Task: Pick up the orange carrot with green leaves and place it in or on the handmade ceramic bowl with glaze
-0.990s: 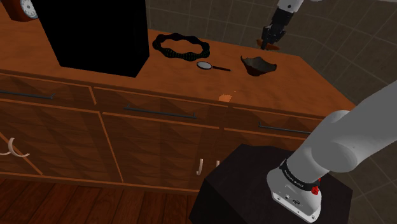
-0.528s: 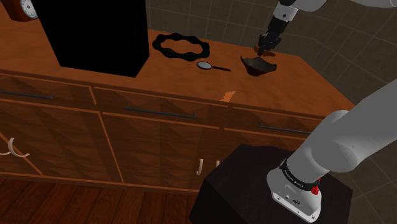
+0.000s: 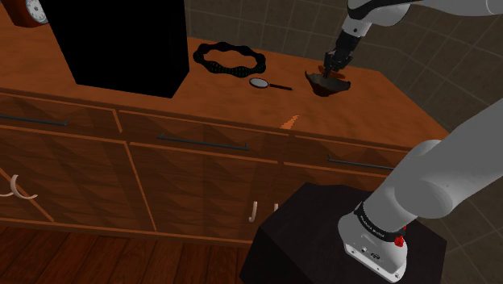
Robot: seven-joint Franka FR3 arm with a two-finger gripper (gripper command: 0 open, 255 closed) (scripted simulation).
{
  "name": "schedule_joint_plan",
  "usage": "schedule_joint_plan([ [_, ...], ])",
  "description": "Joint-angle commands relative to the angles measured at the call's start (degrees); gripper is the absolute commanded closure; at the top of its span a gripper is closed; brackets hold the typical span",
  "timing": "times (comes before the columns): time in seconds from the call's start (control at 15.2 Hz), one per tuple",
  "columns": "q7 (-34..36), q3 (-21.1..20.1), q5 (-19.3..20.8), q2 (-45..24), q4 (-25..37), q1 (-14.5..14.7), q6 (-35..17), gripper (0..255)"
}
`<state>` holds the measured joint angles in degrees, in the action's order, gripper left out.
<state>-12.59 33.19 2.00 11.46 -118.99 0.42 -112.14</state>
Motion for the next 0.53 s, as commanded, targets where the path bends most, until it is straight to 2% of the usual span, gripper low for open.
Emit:
schedule_joint_plan([
  [0.0, -0.02, 0.01, -0.01, -0.02, -0.09, 0.0, -0.13, 255],
  [0.26, -0.02, 0.01, -0.01, -0.02, -0.09, 0.0, -0.13, 255],
  [0.33, -0.02, 0.02, -0.01, -0.02, -0.09, 0.0, -0.13, 0],
  [0.46, -0.02, 0.01, -0.01, -0.02, -0.09, 0.0, -0.13, 0],
])
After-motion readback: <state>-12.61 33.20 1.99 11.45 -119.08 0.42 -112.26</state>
